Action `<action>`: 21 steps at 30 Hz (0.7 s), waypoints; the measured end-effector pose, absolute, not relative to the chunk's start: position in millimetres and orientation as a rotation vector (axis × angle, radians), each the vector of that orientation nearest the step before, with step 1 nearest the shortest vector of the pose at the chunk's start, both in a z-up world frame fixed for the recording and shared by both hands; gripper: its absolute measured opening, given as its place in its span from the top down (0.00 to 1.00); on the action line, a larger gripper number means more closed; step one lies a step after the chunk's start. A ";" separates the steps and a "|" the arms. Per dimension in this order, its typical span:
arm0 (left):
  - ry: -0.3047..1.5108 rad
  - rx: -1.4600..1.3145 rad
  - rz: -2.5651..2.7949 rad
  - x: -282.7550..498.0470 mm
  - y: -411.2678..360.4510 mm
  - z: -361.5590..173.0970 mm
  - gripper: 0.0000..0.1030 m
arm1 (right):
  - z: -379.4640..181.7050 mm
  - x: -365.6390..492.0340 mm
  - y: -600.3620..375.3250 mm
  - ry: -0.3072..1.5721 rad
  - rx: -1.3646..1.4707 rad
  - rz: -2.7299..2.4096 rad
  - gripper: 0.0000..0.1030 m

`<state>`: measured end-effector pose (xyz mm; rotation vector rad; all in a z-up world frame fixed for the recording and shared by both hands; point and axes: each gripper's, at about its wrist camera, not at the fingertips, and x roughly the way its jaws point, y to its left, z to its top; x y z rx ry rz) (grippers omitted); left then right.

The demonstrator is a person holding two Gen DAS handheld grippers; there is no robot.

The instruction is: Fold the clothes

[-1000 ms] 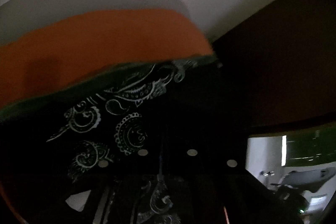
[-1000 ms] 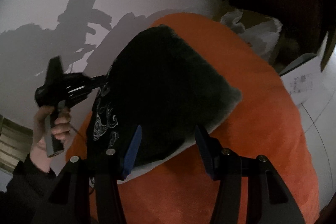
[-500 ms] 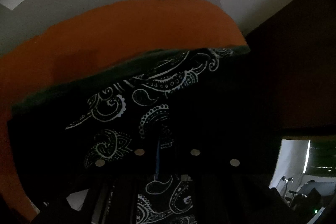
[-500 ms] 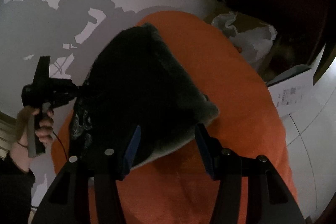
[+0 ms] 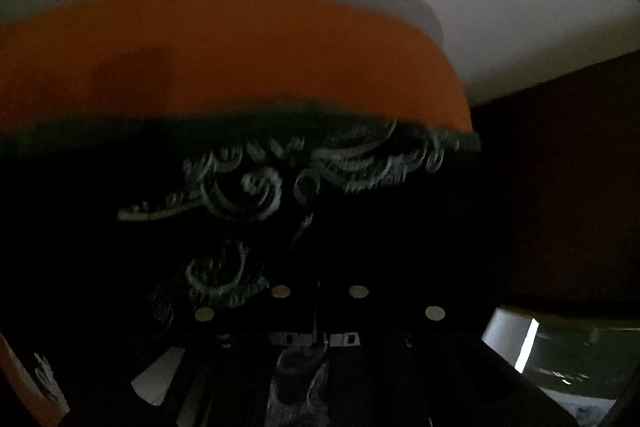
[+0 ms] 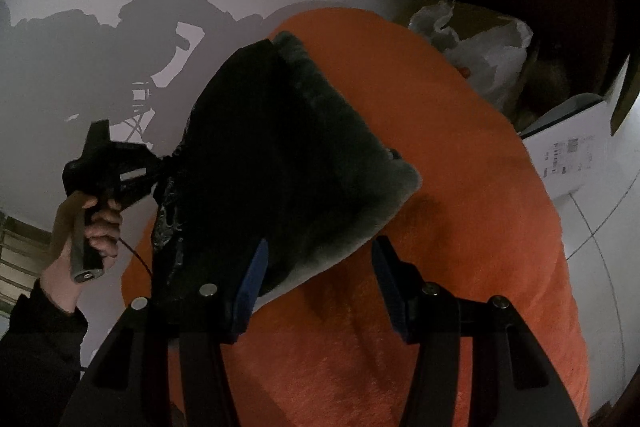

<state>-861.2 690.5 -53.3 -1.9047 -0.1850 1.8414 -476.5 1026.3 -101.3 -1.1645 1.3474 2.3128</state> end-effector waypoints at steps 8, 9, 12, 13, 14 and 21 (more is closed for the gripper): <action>-0.335 -1.843 1.700 -867.5 703.4 -67.3 0.52 | -112.7 -478.9 1021.4 1.387 -1.198 2.304 0.41; -0.323 -1.838 1.717 -867.2 705.9 -67.5 0.52 | -113.9 -478.5 1020.1 1.386 -1.205 2.301 0.40; -0.287 -1.825 1.769 -866.0 713.6 -68.0 0.57 | -115.2 -476.3 1018.3 1.383 -1.209 2.296 0.41; -0.274 -1.820 1.787 -865.6 716.2 -68.2 0.67 | -114.7 -475.5 1018.4 1.380 -1.203 2.298 0.41; -0.262 -1.815 1.804 -865.3 718.8 -68.3 1.00 | -114.0 -474.8 1018.8 1.377 -1.197 2.298 0.41; -0.311 -1.779 1.908 -871.0 700.7 -66.1 1.00 | -109.6 -466.2 1028.7 1.371 -1.140 2.291 0.41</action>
